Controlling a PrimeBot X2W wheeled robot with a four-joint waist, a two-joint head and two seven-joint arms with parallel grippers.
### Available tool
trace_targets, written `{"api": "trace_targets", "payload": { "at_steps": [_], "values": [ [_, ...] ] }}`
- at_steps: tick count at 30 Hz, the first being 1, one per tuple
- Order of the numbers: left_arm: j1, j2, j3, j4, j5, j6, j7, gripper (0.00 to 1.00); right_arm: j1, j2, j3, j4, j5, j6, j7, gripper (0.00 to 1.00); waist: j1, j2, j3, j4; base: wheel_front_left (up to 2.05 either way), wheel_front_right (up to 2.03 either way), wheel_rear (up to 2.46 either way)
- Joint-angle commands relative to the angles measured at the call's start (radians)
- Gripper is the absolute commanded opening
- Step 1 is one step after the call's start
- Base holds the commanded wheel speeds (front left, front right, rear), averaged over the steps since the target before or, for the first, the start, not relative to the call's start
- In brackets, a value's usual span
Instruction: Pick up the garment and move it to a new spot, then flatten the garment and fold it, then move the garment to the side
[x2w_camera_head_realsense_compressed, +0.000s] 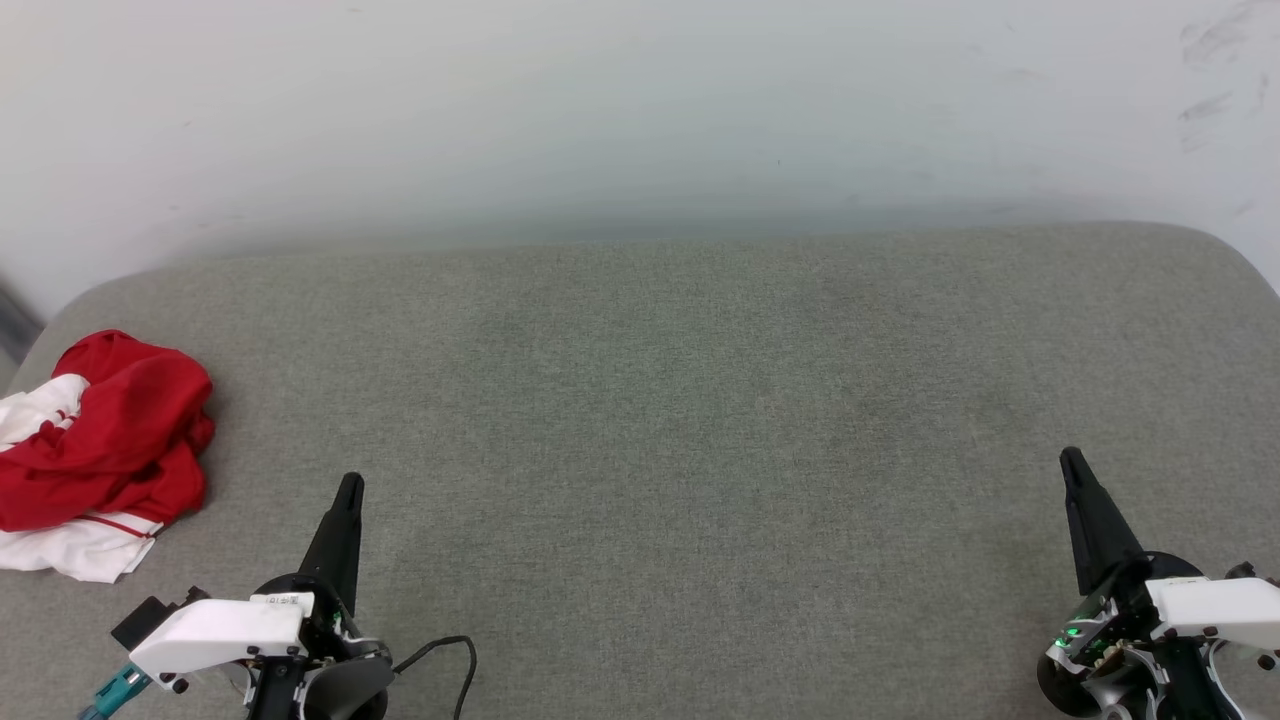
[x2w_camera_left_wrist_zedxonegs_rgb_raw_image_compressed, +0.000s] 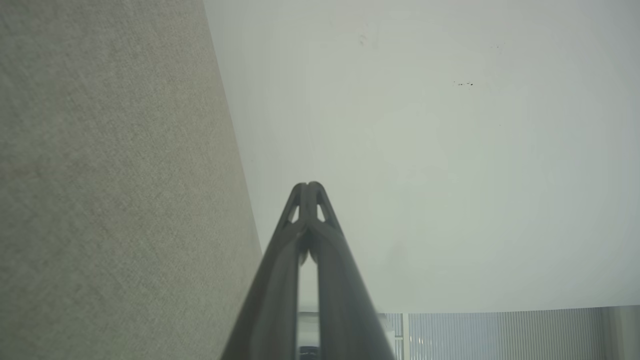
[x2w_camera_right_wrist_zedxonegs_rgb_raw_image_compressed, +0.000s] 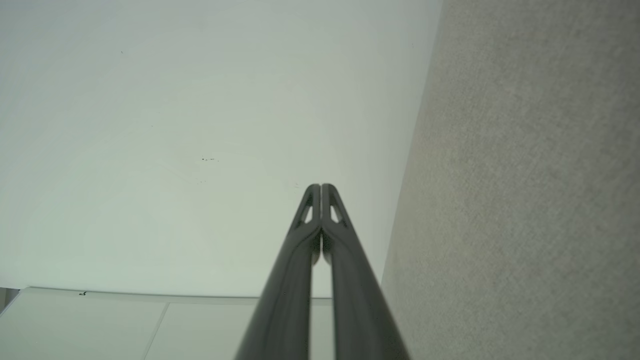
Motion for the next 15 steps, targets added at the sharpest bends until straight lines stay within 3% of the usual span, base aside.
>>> {"api": "trace_targets", "payload": {
  "at_steps": [1,15],
  "values": [
    [-0.01,-0.001,0.003,0.001,0.003,-0.005,0.002,0.0,-0.012,0.004,0.0,0.001,-0.005,0.0,0.001,0.0,0.0,-0.0001,0.0,0.0,0.0,0.0,0.0],
    [-0.01,-0.001,0.002,0.001,0.002,-0.005,0.002,0.0,-0.012,0.004,0.0,0.001,-0.005,0.0,0.001,0.0,0.0,-0.0001,0.0,0.0,0.0,0.0,0.0]
  ]
}}
